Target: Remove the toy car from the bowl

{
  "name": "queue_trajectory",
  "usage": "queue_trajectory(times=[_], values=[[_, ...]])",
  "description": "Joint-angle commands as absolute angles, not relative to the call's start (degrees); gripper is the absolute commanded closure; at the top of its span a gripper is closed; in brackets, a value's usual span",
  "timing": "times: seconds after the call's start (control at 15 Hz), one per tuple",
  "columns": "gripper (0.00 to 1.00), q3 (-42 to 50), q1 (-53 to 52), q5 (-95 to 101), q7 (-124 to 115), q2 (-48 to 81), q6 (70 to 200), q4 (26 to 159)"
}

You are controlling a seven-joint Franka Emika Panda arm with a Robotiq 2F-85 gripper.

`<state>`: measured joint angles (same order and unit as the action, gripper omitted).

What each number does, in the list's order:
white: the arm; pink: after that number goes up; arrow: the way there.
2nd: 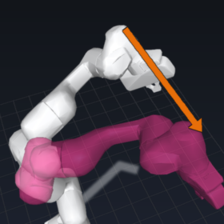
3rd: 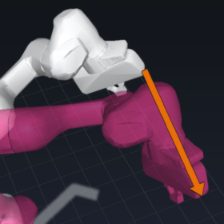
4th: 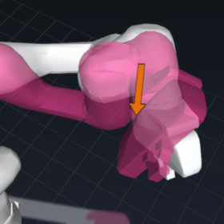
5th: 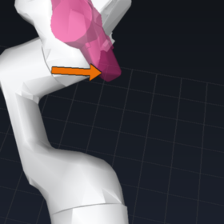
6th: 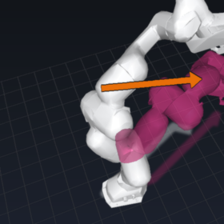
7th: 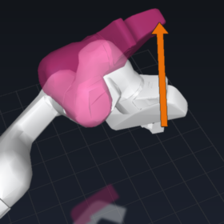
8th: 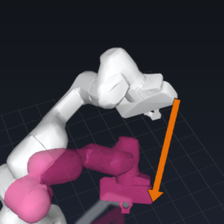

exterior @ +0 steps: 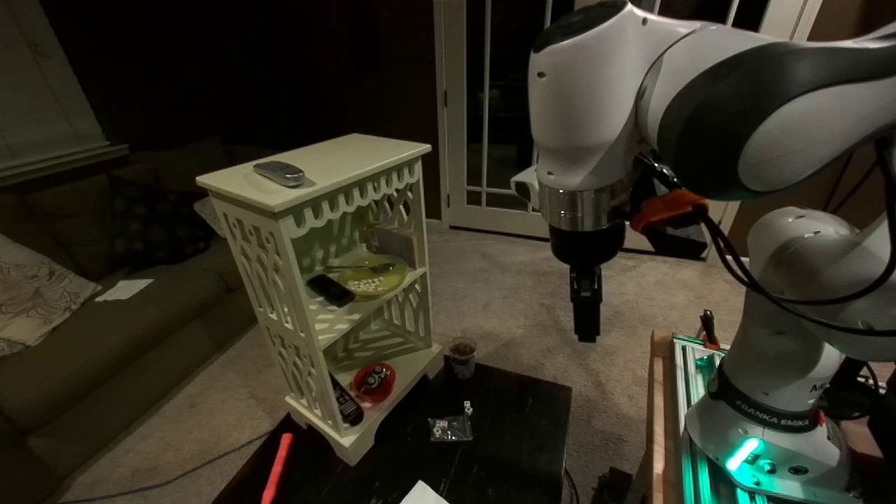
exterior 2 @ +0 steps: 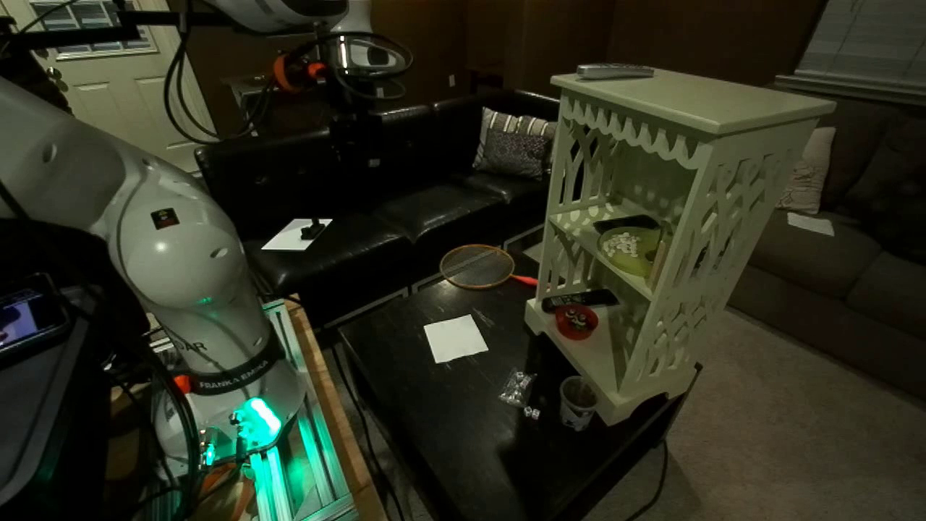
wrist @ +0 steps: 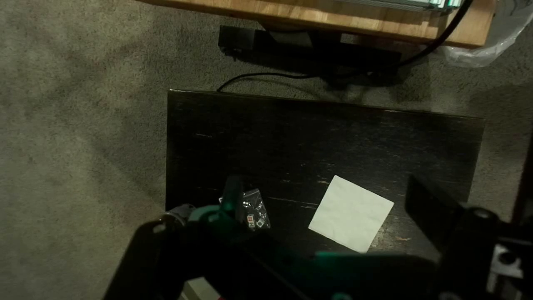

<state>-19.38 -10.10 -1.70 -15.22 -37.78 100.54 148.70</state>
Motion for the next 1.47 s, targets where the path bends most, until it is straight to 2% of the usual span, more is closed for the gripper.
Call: queue_trajectory(times=[0.0,0.27,0.67,1.0,1.13,1.2,1.4], values=[[0.00,-18.6,-11.0,-1.3,-15.7,-37.6,100.4,148.6],[0.00,-18.7,-9.9,0.0,-16.2,-36.5,101.9,148.9],[0.00,-17.3,-4.6,12.4,-16.8,-30.6,132.2,155.1],[0.00,-16.1,3.4,16.6,-20.8,-15.4,156.0,157.2],[0.00,-15.1,3.8,15.5,-18.7,-9.9,160.0,156.5],[0.00,-15.0,2.6,14.6,-18.6,-16.4,155.8,158.1],[0.00,-13.6,2.3,14.7,-18.5,-10.0,159.6,157.2]])
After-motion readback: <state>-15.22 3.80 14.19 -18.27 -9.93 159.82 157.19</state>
